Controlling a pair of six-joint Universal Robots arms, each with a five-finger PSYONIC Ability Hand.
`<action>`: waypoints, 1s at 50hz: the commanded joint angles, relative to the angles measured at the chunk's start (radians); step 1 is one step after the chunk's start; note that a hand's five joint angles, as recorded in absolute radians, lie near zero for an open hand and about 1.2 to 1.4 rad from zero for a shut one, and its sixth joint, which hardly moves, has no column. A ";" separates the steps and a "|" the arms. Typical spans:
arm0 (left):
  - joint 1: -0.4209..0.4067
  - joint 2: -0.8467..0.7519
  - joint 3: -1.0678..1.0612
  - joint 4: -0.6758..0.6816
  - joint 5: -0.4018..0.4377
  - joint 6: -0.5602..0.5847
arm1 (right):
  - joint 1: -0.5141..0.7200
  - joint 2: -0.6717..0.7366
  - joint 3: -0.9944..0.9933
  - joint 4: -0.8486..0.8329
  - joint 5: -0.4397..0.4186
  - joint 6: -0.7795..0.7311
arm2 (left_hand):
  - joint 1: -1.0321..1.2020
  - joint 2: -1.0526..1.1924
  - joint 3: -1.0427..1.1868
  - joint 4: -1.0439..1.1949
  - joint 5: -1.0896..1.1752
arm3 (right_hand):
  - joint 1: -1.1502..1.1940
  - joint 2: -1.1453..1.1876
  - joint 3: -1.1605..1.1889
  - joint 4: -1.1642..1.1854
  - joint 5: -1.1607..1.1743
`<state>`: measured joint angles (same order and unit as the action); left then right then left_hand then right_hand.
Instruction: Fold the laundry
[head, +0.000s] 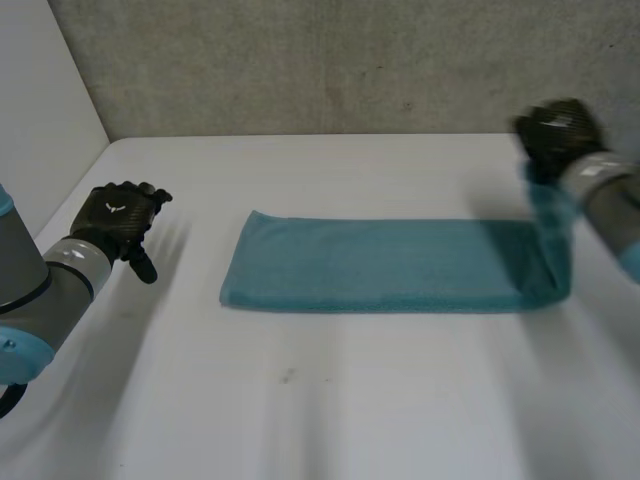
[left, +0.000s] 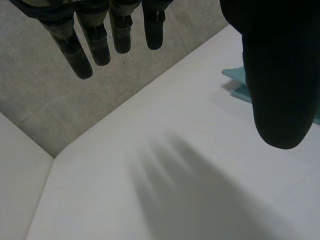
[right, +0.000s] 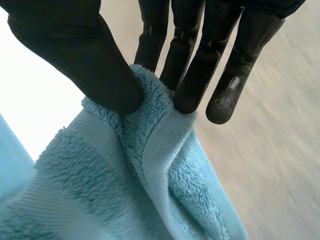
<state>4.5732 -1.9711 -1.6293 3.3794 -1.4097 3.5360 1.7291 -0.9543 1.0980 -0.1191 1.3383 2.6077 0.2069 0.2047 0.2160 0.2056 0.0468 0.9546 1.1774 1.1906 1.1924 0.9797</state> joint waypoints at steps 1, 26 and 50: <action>0.006 0.003 0.000 0.000 -0.002 -0.002 | 0.343 0.116 -0.157 -0.008 -0.016 0.049 | 0.004 0.006 -0.005 0.005 -0.011 | 0.442 0.219 0.206 0.204 0.242; -0.010 0.012 0.011 0.001 0.002 -0.005 | 0.685 0.393 -0.379 0.035 0.108 0.075 | -0.005 -0.003 -0.014 -0.004 -0.020 | -0.780 -1.003 -1.016 -1.018 -0.980; -0.287 -0.310 0.397 0.035 0.083 -0.100 | 0.262 -0.041 0.348 0.037 0.185 0.163 | 0.024 0.026 0.015 0.026 0.010 | -0.780 -1.003 -1.016 -1.018 -0.980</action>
<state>4.2918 -2.1666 -1.3342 3.4267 -1.3353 3.4350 2.0687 -1.0025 1.3331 -0.0416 1.5352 2.7736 0.2069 0.2047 0.2160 0.2056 0.0470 0.2073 0.2204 0.2138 0.2331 0.0630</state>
